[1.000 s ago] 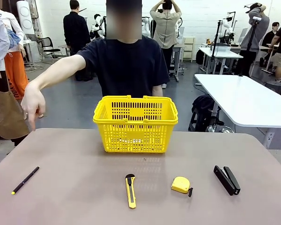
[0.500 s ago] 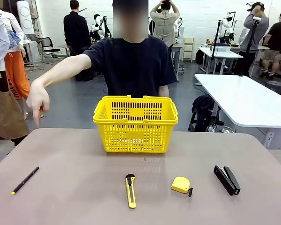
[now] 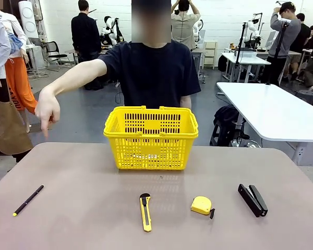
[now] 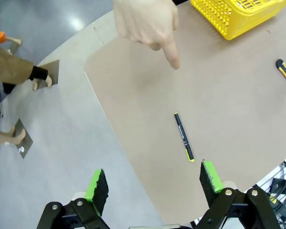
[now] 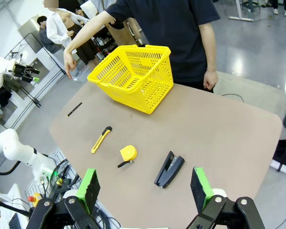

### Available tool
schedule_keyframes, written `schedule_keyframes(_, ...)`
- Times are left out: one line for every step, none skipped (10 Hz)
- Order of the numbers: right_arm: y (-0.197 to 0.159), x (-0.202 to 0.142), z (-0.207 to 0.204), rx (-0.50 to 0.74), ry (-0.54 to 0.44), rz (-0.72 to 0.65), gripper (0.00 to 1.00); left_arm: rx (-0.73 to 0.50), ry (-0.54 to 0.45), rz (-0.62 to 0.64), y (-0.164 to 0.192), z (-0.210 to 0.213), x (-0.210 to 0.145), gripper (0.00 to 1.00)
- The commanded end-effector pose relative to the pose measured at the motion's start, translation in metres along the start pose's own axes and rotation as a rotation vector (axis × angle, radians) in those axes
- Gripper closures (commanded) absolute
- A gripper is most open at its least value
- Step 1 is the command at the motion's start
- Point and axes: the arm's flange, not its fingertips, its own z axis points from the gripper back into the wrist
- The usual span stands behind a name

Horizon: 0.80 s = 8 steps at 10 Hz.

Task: Place the items the person wants into the basket.
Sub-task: Pick up the item the person points to and place it in the Market Basket.

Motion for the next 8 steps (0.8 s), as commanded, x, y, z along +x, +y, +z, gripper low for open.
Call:
schedule_keyframes(-0.001,0.001,0.0,0.015,-0.02,0.017,0.0,0.111,0.049,0.121,-0.027,-0.041,-0.008,0.0)
schedule_keyframes(-0.001,0.001,0.0,0.015,-0.02,0.017,0.0,0.103,0.112,0.122,-0.038,-0.062,-0.012,0.0)
schedule_keyframes(-0.001,0.001,0.0,0.015,-0.02,0.017,0.0,0.092,0.213,0.096,-0.044,-0.083,-0.014,0.0)
schedule_keyframes(-0.001,0.001,0.0,0.015,-0.02,0.017,0.0,0.08,0.253,0.085,-0.043,-0.1,-0.015,0.0)
schedule_keyframes(-0.001,0.001,0.0,0.015,-0.02,0.017,0.0,0.064,0.267,0.062,-0.043,-0.115,-0.021,0.0)
schedule_keyframes(-0.001,0.001,0.0,0.015,-0.02,0.017,0.0,0.048,0.281,0.063,-0.046,-0.13,-0.03,0.0)
schedule_keyframes(-0.001,0.001,0.0,0.015,-0.02,0.017,0.0,0.027,0.303,0.059,-0.047,-0.149,-0.033,0.0)
schedule_keyframes(-0.001,0.001,0.0,0.015,-0.02,0.017,0.0,0.001,0.35,0.04,-0.047,-0.165,-0.03,0.0)
